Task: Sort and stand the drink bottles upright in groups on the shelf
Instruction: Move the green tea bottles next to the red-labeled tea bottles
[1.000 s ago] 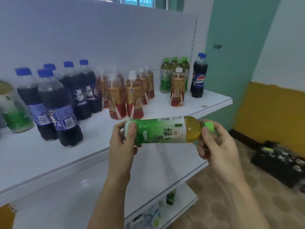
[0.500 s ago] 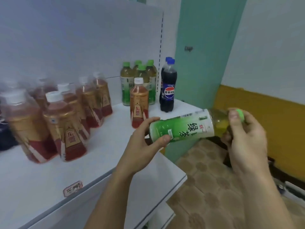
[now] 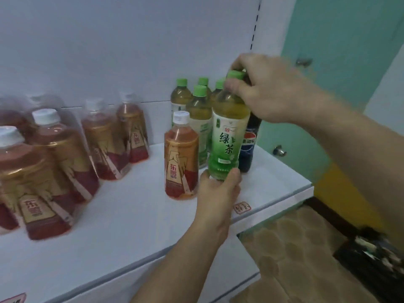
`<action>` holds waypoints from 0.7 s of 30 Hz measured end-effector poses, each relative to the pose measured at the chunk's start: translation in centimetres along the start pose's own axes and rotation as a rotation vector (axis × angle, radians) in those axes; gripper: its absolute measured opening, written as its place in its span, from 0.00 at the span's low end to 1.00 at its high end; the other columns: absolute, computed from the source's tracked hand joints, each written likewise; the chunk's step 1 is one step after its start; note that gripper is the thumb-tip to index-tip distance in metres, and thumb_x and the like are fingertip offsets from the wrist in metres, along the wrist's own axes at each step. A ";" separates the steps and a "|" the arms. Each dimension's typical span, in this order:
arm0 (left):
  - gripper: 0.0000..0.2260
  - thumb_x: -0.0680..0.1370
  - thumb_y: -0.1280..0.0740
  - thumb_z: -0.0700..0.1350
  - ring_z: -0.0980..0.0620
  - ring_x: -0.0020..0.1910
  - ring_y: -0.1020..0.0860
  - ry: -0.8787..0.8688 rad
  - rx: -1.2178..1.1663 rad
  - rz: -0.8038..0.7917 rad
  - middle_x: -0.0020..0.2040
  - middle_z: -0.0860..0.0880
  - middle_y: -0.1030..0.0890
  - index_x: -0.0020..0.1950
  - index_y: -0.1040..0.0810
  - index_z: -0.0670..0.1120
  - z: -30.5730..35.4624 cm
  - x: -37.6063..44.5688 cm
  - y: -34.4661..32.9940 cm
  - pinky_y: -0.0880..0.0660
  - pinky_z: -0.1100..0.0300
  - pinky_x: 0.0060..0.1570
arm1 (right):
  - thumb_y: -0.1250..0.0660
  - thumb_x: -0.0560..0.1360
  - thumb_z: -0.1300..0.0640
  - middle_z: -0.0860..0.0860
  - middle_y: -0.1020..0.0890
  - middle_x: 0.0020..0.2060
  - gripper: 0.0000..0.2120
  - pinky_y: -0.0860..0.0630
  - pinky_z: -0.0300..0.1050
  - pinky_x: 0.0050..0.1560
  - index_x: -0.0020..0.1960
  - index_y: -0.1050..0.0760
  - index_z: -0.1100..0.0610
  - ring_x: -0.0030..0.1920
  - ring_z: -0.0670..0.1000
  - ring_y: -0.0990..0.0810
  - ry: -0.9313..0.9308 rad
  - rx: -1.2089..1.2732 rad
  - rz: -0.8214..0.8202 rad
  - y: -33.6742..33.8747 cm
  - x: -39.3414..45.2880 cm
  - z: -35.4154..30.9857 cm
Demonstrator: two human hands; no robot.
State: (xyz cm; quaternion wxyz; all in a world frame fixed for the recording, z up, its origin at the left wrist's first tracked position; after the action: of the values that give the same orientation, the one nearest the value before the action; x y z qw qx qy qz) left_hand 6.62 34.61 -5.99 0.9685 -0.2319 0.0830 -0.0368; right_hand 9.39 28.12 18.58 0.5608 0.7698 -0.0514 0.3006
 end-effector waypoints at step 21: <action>0.16 0.82 0.39 0.38 0.42 0.52 0.13 -0.068 -0.097 0.249 0.58 0.36 0.17 0.66 0.35 0.53 -1.6 4.0 0.2 0.16 0.48 0.49 | 0.36 0.80 0.43 0.53 0.21 0.43 0.16 0.29 0.44 0.41 0.56 0.20 0.54 0.46 0.55 0.21 0.334 -0.020 -0.012 -0.9 6.0 2.5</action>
State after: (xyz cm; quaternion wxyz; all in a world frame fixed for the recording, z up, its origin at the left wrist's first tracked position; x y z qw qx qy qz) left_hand 10.30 33.58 -8.07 0.9555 -0.2673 0.0801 0.0956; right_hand 15.63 27.79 20.49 0.5707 0.7040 0.0440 0.4205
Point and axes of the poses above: each hand's wrist, its own x-axis towards the middle knuckle, its own y-axis out of the back of the hand, z = x × y, the point moved 10 cm from there along x, towards the middle knuckle
